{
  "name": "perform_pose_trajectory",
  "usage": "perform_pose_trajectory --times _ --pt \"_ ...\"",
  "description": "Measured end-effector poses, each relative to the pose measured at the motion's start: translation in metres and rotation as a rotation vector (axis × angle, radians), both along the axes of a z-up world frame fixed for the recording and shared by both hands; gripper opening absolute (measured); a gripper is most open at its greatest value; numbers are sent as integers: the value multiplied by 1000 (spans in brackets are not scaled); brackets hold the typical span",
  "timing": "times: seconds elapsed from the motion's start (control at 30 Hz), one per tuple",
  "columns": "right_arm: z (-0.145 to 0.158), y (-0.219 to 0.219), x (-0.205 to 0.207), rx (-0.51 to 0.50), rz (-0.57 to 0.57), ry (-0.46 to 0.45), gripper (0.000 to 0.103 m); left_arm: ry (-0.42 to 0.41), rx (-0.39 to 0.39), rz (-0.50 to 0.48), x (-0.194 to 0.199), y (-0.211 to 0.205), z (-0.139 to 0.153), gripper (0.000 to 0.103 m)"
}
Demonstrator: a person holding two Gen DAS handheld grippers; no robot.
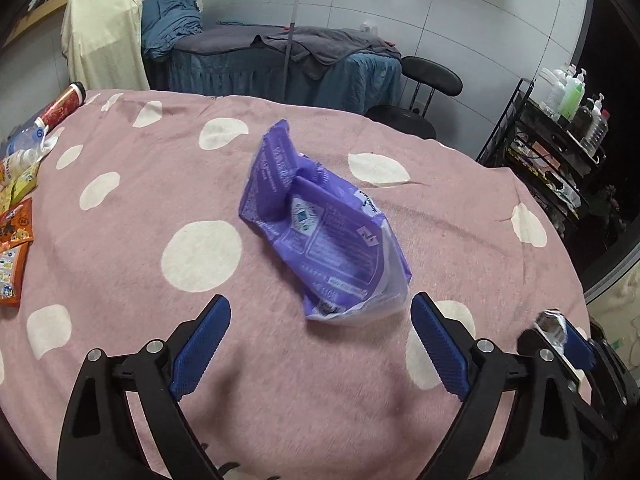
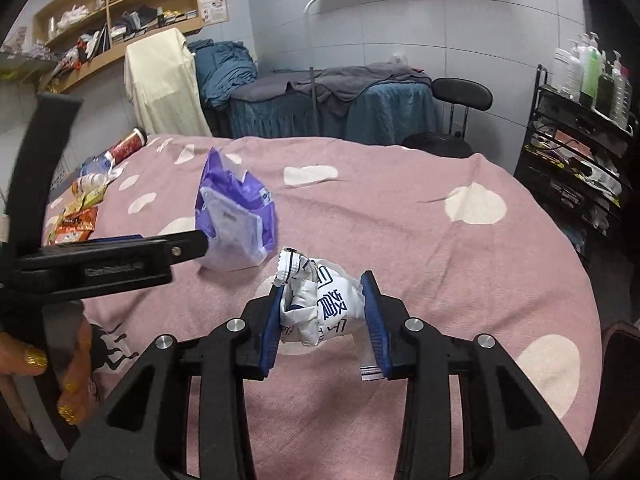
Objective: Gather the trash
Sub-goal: 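Grasp the purple-and-white plastic bag with the left tool and lift it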
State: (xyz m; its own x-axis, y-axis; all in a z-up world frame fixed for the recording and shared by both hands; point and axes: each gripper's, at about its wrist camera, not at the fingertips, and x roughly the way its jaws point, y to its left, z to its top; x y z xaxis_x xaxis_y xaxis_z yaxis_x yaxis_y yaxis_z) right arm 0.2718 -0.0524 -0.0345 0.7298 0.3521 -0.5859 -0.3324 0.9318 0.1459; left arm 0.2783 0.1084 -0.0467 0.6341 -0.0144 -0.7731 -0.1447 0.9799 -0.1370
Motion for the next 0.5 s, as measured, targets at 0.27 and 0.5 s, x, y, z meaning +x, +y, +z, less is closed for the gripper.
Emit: perform_pose_trajectory --times 0.27,0.5 --pt "6 -15 -3 27 -20 -35 38 61 10 109 24 0 -21 58" --pt "13 -19 -12 29 -18 -81 38 14 16 124 -1 1 -6 40"
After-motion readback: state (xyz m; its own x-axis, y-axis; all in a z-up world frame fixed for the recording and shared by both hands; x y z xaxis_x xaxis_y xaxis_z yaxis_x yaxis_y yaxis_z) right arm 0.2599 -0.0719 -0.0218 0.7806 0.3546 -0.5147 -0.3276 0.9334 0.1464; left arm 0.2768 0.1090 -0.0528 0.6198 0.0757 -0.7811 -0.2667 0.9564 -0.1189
